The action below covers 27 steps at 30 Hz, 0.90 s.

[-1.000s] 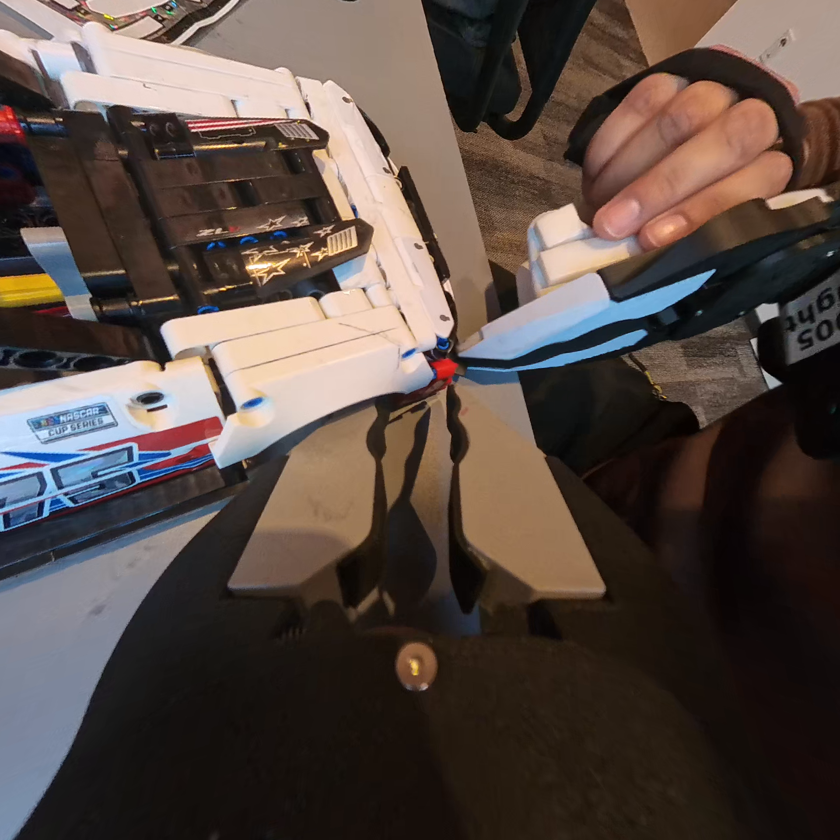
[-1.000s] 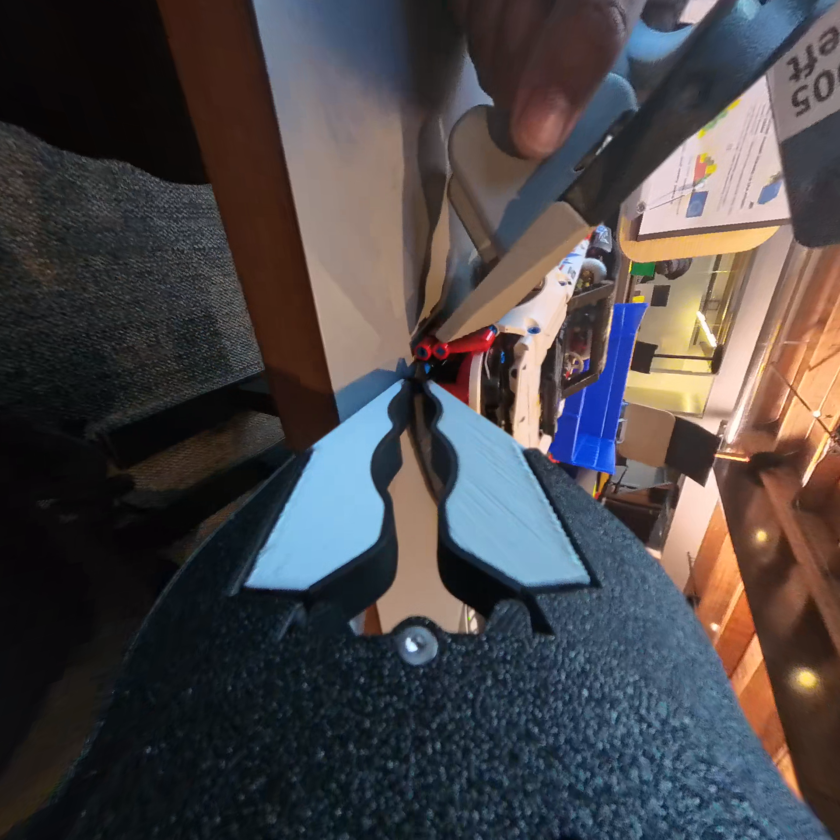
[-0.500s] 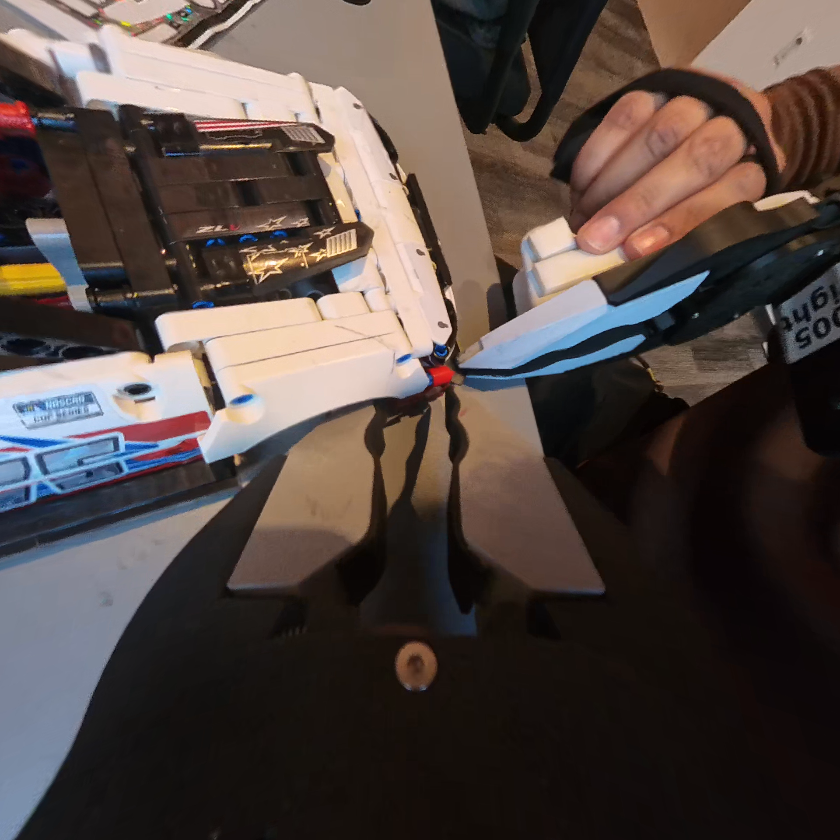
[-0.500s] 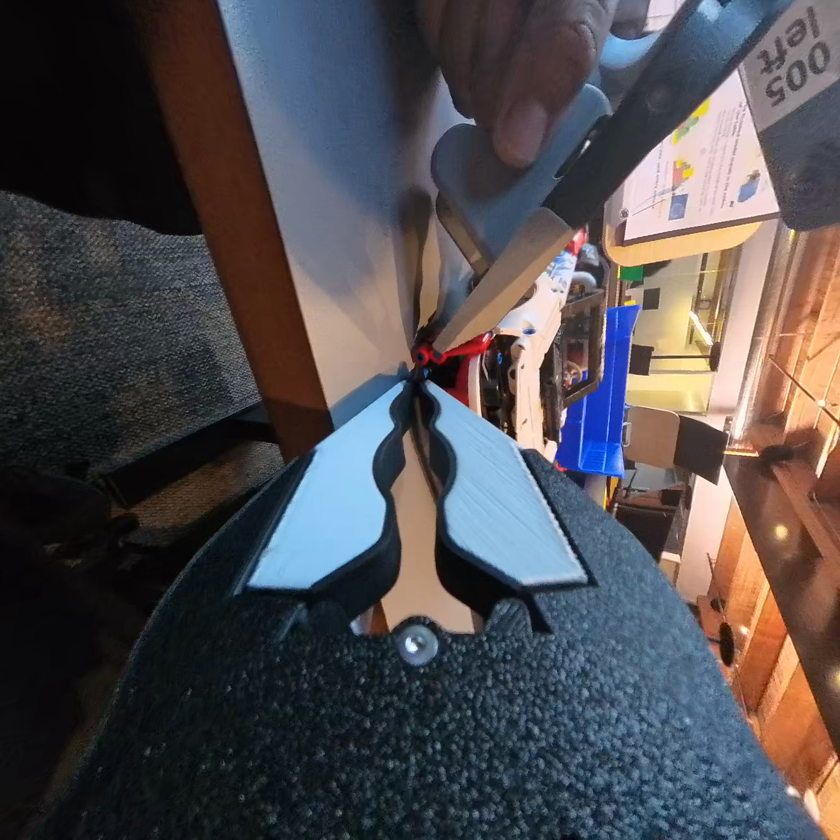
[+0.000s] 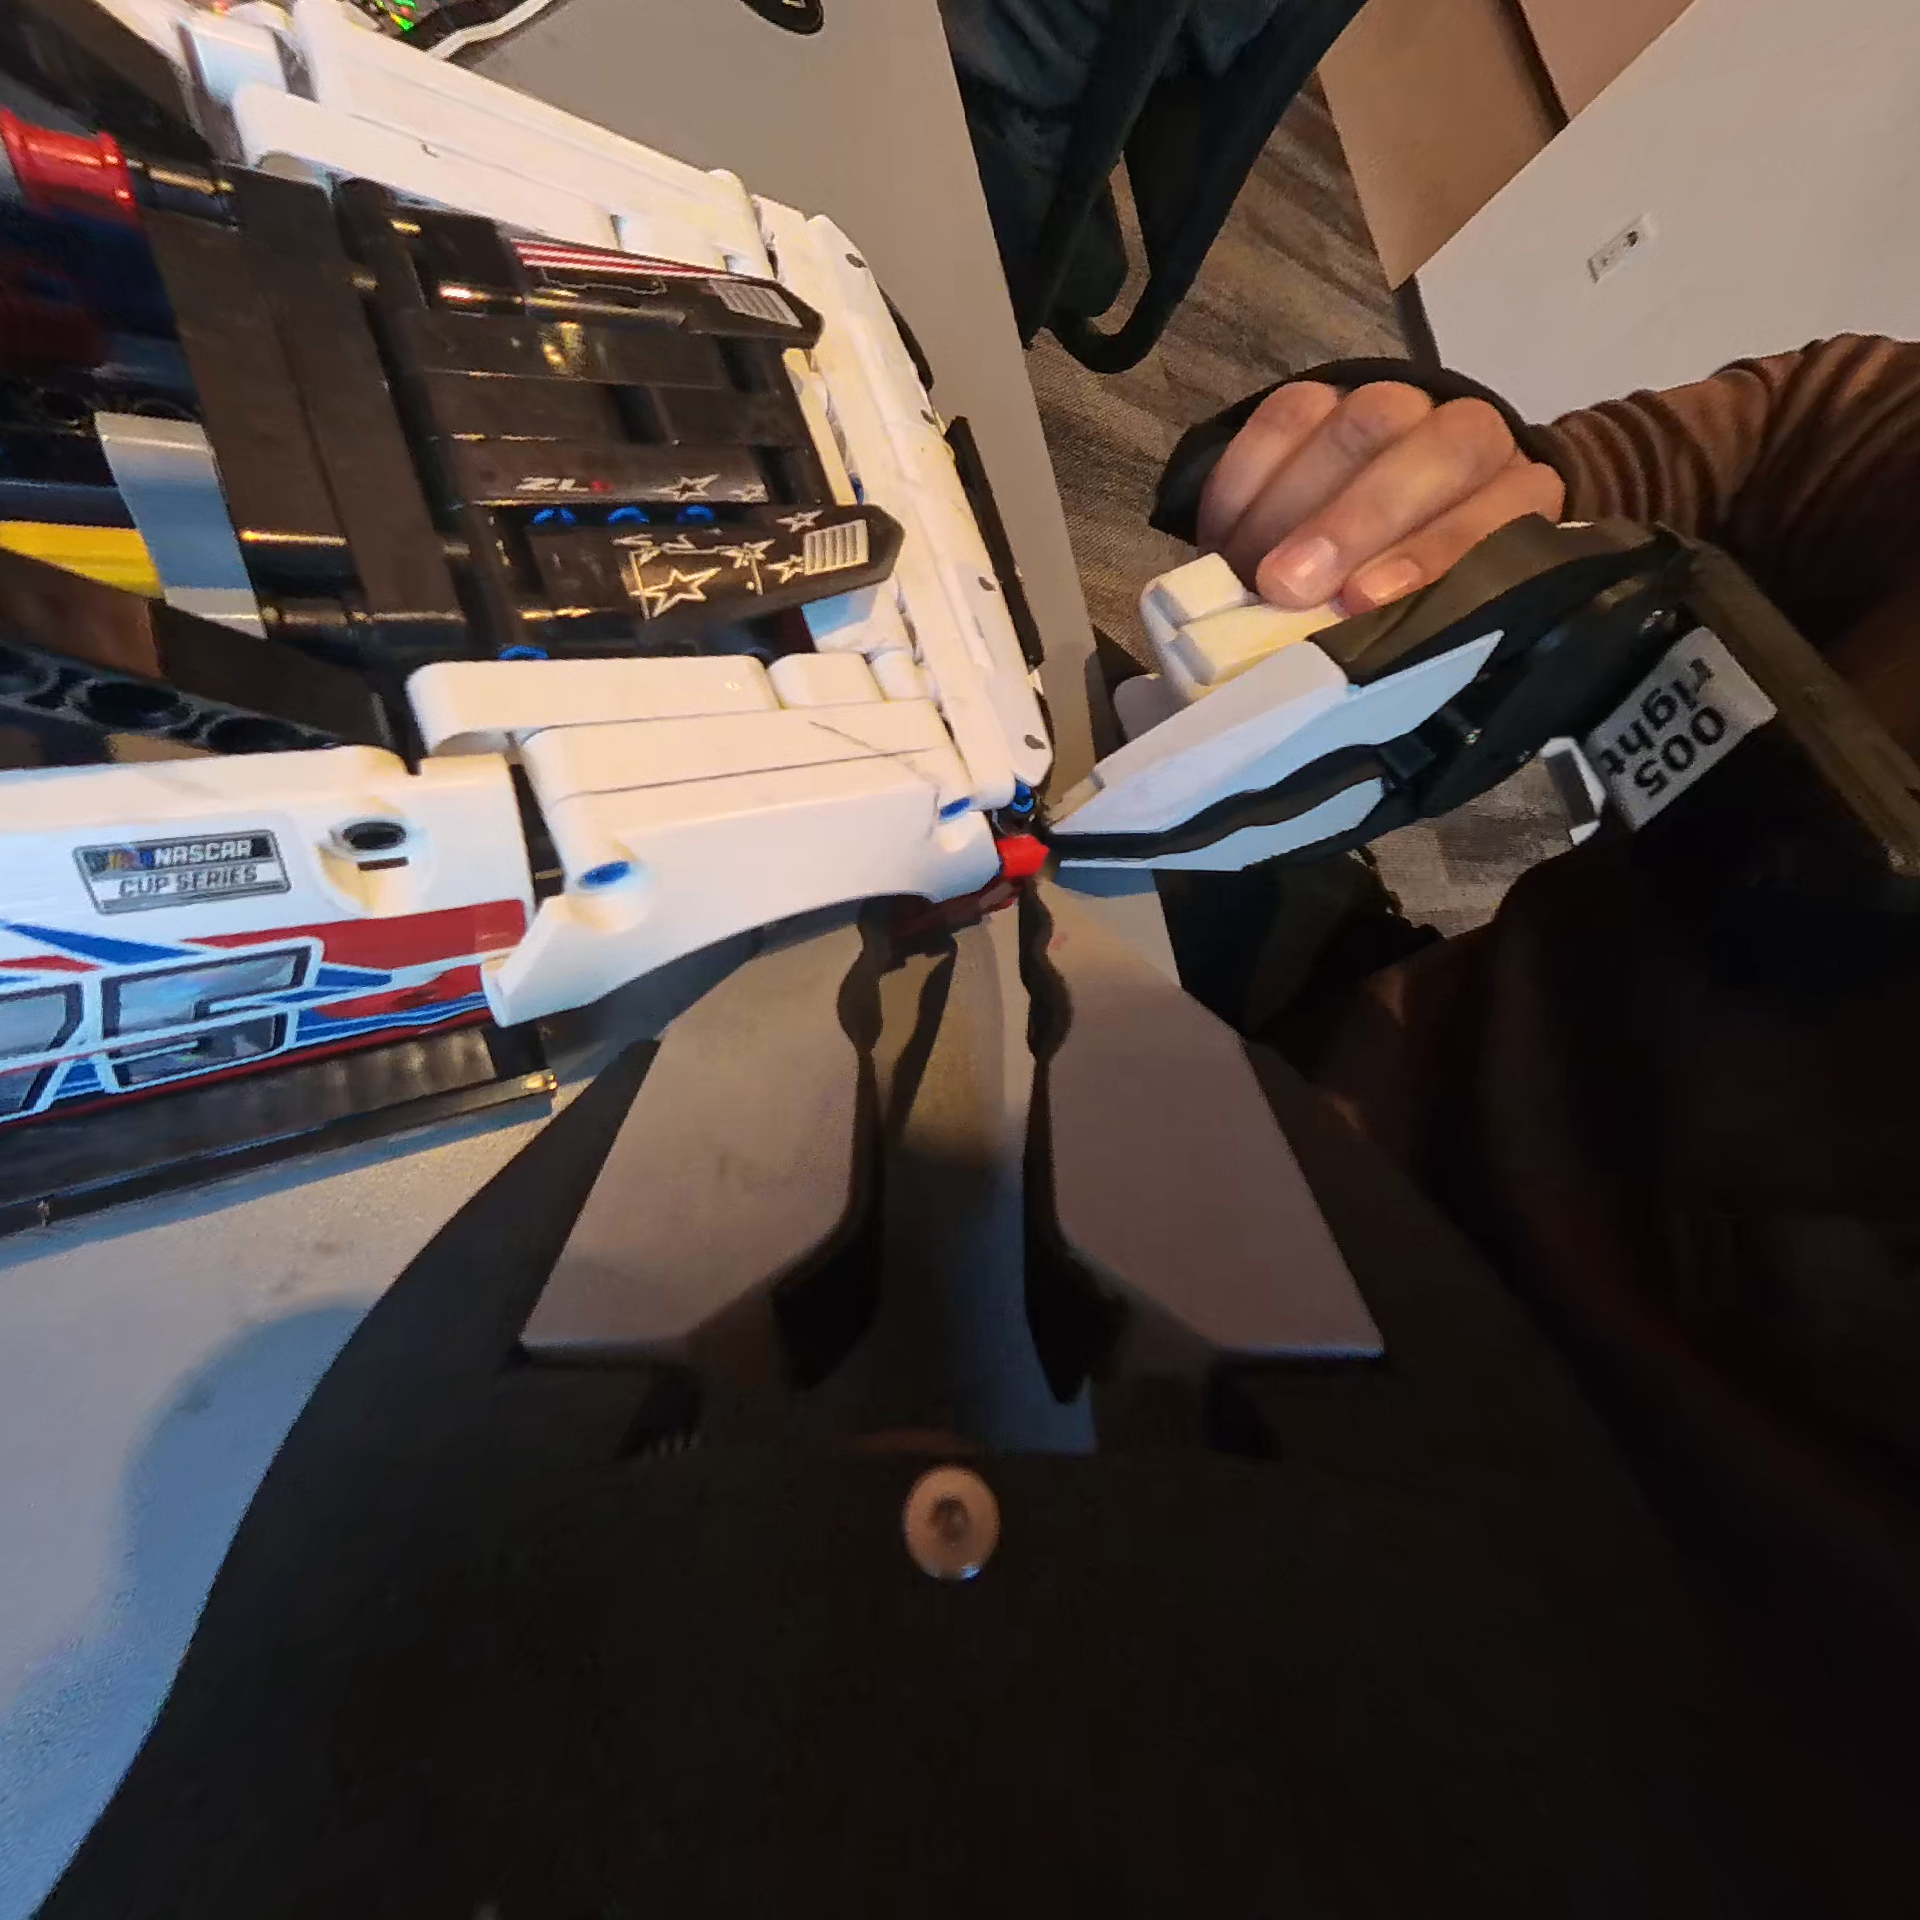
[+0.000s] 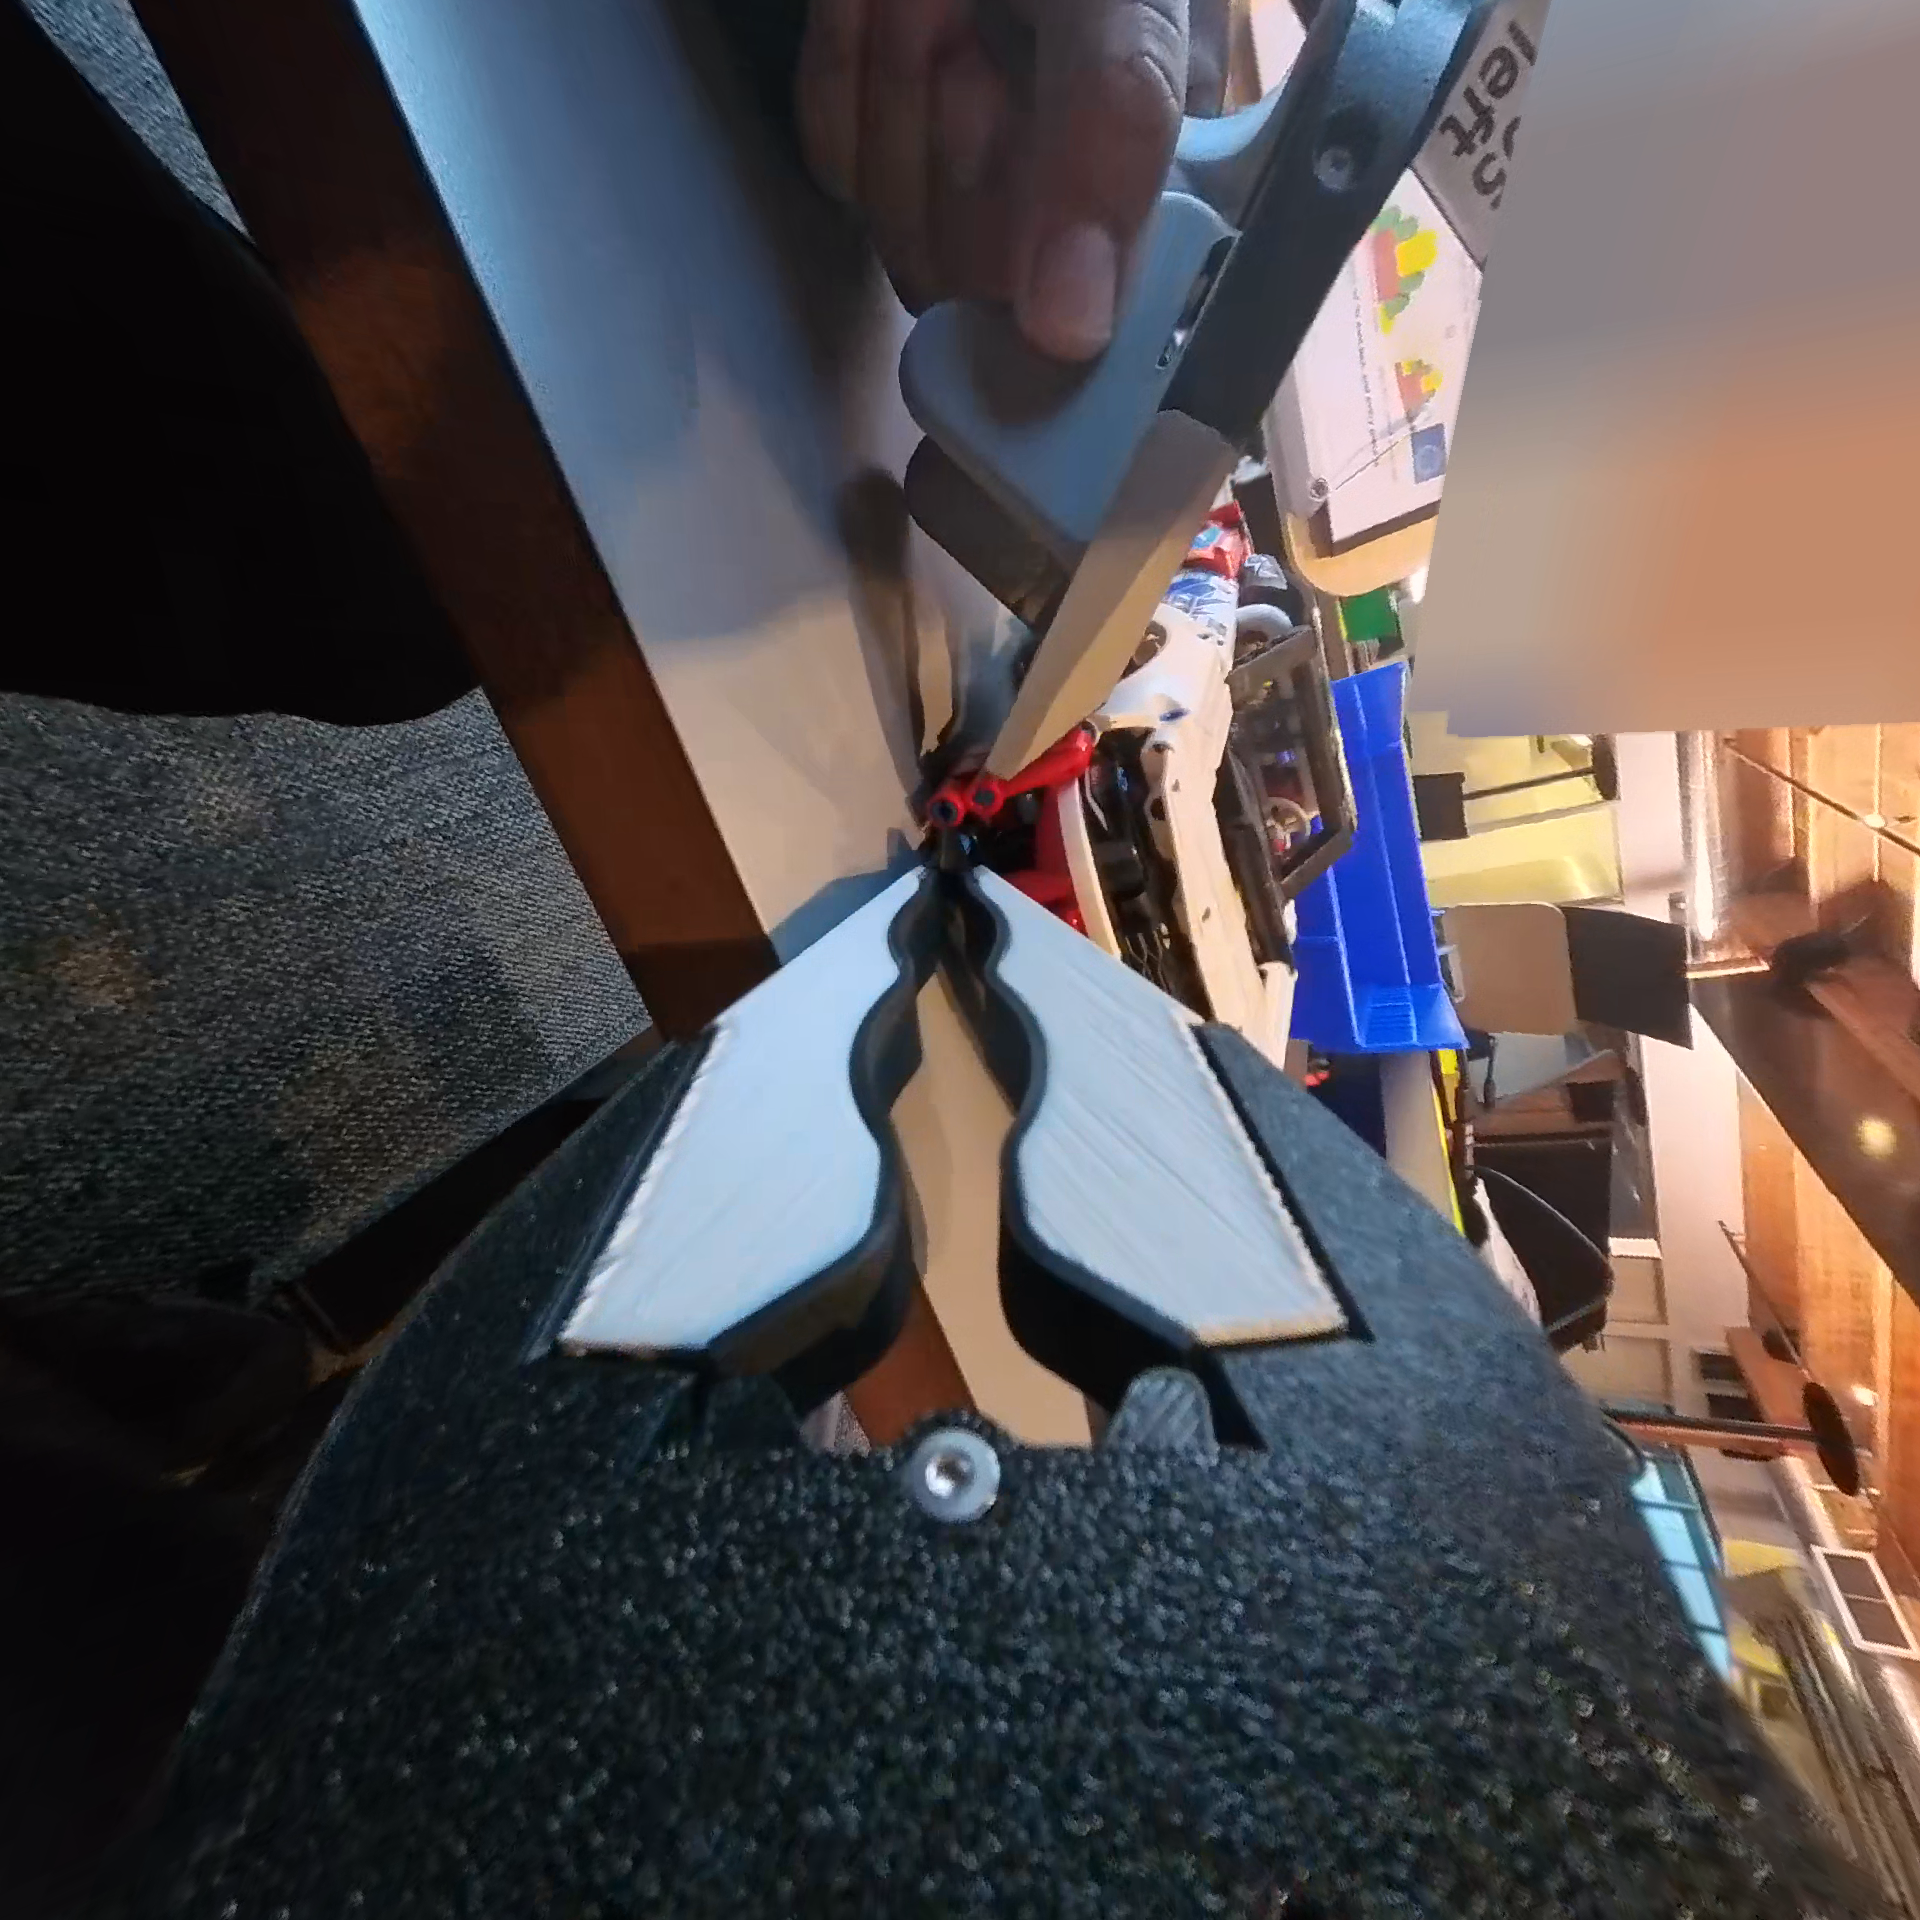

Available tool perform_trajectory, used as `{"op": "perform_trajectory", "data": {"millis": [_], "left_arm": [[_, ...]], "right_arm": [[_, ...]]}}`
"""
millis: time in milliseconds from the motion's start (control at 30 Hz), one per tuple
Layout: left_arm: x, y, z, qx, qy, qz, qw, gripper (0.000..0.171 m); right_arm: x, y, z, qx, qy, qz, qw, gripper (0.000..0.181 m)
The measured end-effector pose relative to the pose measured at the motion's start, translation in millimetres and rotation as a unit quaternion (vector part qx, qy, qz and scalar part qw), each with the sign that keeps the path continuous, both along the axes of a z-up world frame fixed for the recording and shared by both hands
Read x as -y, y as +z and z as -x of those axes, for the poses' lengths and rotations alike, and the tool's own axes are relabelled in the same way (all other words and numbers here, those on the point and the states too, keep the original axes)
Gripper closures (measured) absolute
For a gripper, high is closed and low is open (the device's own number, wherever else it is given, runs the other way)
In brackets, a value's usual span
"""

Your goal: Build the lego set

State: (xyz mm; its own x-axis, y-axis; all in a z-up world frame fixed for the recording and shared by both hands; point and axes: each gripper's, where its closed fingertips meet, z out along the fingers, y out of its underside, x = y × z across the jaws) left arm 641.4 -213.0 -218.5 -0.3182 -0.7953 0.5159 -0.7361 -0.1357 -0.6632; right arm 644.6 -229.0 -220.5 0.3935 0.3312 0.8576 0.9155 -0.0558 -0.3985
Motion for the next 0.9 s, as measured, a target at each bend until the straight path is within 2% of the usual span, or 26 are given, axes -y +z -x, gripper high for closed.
{"op": "perform_trajectory", "data": {"millis": [200,433,567,600,667,733,900], "left_arm": [[-0.3,-0.5,0.0,-0.003,0.001,0.003,1.0,0.15],[-1.7,-2.2,-1.4,0.0,0.006,-0.016,1.0,0.15],[-2.7,0.0,-2.1,0.01,0.009,-0.018,1.0,0.15],[-4.6,-2.4,-2.3,0.006,0.014,-0.031,0.999,0.157],[-3.3,-5.3,-1.2,0.005,0.007,-0.055,0.998,0.158],[-4.8,-6.7,-1.2,-0.006,0.008,-0.047,0.999,0.158],[-8.7,-6.0,-3.4,-0.005,0.019,-0.045,0.999,0.156]], "right_arm": [[-1.0,-0.9,-0.1,-0.004,0.001,0.011,1.0,0.179],[-3.7,0.4,-0.3,-0.034,-0.036,0.049,0.998,0.181],[-3.2,5.6,-2.3,-0.059,-0.053,0.034,0.996,0.181],[-2.3,6.2,-2.3,-0.064,-0.053,0.027,0.996,0.181],[-2.5,-1.1,0.3,-0.07,-0.047,0.037,0.996,0.181],[-3.9,-1.3,-0.9,-0.041,-0.039,0.031,0.998,0.181],[-9.0,0.9,-0.8,-0.068,-0.031,0.053,0.996,0.181]]}}
